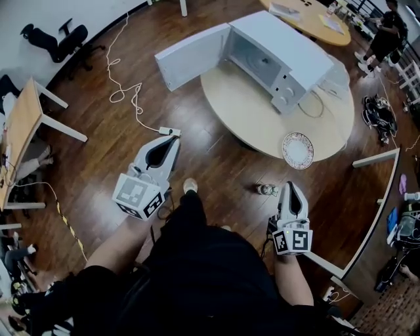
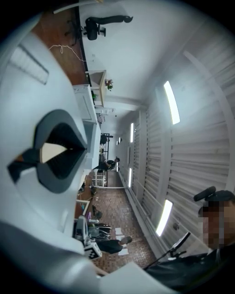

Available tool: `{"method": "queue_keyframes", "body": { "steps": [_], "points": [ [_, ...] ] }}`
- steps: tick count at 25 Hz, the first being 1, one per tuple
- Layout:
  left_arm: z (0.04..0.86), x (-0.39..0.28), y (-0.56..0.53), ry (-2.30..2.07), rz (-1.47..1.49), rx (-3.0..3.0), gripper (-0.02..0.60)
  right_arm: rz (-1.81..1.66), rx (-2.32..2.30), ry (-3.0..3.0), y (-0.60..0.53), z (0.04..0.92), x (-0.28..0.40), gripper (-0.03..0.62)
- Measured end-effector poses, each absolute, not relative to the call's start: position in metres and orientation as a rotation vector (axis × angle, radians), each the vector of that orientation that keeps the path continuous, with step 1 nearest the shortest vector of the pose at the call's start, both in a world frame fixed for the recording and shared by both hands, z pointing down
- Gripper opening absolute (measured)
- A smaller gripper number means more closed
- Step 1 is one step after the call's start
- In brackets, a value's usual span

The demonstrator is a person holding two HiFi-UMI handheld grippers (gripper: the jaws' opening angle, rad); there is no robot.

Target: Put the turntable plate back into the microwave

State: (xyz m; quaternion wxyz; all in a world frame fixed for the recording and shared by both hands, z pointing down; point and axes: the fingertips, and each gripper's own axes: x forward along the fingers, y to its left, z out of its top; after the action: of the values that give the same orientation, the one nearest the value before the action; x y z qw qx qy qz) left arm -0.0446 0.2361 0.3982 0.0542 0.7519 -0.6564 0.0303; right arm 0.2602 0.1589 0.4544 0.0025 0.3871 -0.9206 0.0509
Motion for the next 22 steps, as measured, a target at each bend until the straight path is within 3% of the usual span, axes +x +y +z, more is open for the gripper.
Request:
{"method": "queue_keyframes", "body": {
  "steps": [13,22],
  "points": [
    [0.39,-0.143,0.167,-1.919,0.202,2.403,0.0,0.156,1.185,-2.885,0.106,0.449,0.127,0.0],
    [0.387,-0.168,0.122,-1.815,0.129,2.491,-0.001,0.131,1.249,-2.822,0.076,0.443,0.085,0.0]
  ]
}}
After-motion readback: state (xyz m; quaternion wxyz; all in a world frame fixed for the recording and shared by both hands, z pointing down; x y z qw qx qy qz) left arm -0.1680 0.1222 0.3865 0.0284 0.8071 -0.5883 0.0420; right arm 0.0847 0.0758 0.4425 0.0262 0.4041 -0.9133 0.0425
